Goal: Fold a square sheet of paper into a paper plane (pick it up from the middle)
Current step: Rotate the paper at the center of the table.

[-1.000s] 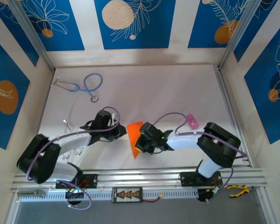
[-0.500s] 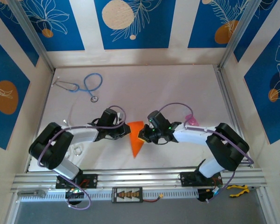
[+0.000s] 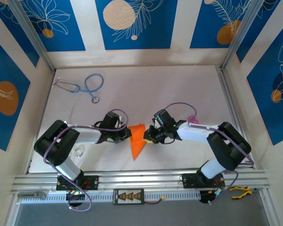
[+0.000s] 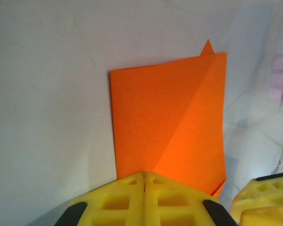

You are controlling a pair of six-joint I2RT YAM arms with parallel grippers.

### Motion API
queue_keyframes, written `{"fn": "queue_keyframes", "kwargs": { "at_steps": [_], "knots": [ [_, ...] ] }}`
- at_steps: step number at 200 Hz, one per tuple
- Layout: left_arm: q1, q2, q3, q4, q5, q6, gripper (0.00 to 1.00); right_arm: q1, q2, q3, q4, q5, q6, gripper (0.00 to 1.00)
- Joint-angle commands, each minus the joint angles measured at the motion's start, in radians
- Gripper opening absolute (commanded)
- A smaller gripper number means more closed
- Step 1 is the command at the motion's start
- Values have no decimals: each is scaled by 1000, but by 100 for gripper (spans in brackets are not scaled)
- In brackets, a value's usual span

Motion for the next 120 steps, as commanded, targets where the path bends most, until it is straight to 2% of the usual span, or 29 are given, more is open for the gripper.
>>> {"fn": "queue_keyframes", "kwargs": {
  "at_steps": [1,58,70,120],
  "knots": [
    [-6,12,-38,2,-16,6,4,-15,18,26,-46,-43,-41,22],
    [-7,33,-50,23,-9,4,4,-57,16,16,-64,-28,-50,29],
    [-7,34,-49,27,-6,4,4,-69,24,8,-29,-53,-45,33],
    [-7,40,-46,38,0,-1,4,-96,111,25,80,-156,-29,33]
  ]
}}
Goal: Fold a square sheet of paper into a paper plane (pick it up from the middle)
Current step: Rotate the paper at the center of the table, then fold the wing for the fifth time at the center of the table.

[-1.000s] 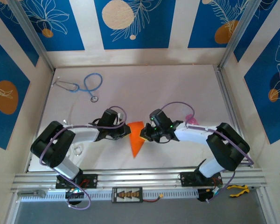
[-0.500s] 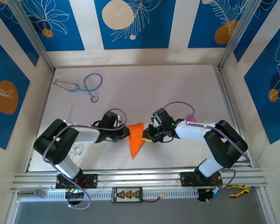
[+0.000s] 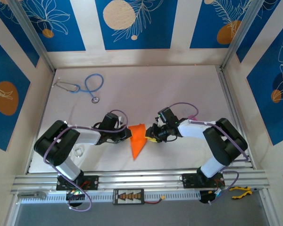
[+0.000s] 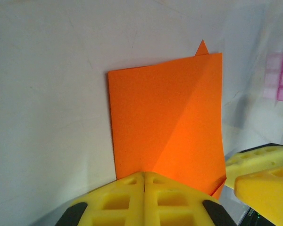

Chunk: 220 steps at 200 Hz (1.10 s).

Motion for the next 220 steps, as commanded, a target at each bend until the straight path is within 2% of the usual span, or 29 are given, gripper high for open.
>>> {"fn": "queue_keyframes", "kwargs": {
  "at_steps": [1,28,61,128,167,220],
  "knots": [
    [-7,40,-20,-21,-2,-1,4,-7,39,26,54,-76,6,33],
    [-7,37,-24,-24,1,1,4,-10,60,21,130,-113,20,31],
    [-6,39,-24,-23,2,3,3,-14,63,19,178,-144,8,23],
    [-6,32,-20,-28,4,3,3,-60,128,45,213,-273,-71,25],
    [-6,23,-22,-35,4,3,3,-74,167,69,211,-307,-92,25],
    [-7,1,-18,-52,-1,5,4,-82,201,96,176,-319,-109,17]
  ]
}}
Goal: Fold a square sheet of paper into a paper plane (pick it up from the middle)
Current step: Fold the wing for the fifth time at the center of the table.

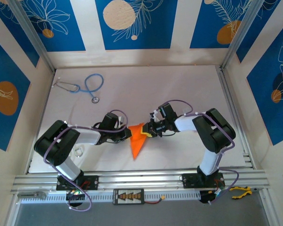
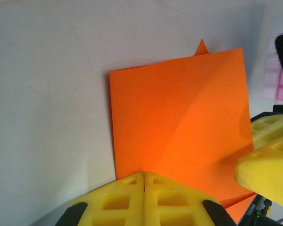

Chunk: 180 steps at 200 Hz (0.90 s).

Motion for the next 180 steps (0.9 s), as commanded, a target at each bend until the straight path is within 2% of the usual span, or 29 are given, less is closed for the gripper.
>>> {"fn": "queue_keyframes", "kwargs": {
  "at_steps": [1,24,47,72,86,112,143,180],
  "knots": [
    [-7,0,-17,-53,-7,4,3,-7,18,27,-34,-41,-29,17],
    [-8,-23,-13,-62,-9,6,4,-6,23,33,-55,-41,-28,10],
    [-7,-64,-6,-77,-12,10,9,-7,6,26,-61,-22,-14,5],
    [-8,-154,-9,-100,-44,16,20,-8,-49,1,-67,51,24,0],
    [-8,-217,-6,-140,-70,33,25,-14,-87,-23,-63,98,69,0],
    [-17,-333,-2,-219,-117,86,27,-17,-171,-83,-51,200,191,0],
    [-73,-467,-1,-339,-217,186,29,-17,-269,-166,-23,300,344,0],
    [-125,-523,-23,-366,-269,214,30,4,-366,-185,-62,366,375,0]
  ]
}}
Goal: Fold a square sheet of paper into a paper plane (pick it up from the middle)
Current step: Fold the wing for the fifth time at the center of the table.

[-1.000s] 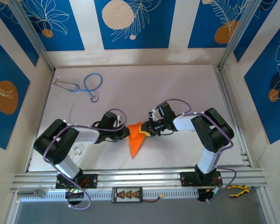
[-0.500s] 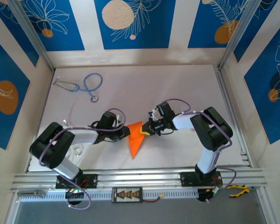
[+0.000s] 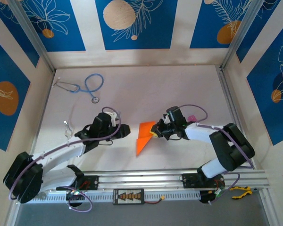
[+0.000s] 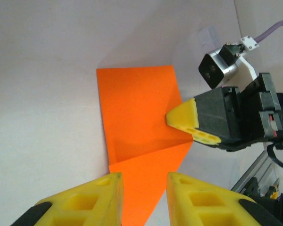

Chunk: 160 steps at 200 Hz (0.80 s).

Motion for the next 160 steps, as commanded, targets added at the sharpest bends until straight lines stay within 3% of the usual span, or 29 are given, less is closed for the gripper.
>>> {"fn": "queue_keyframes", "kwargs": {
  "at_steps": [1,35,72,160],
  "knots": [
    [-27,-12,-17,-66,-68,56,30,14,-60,-1,-33,82,68,0],
    [-90,24,12,-54,-93,92,30,19,-94,-21,-44,98,88,0],
    [-185,96,109,-143,-193,174,31,26,-115,-43,-50,110,99,0],
    [-254,187,213,-230,-258,267,32,26,-109,-28,-58,89,91,0]
  ]
}}
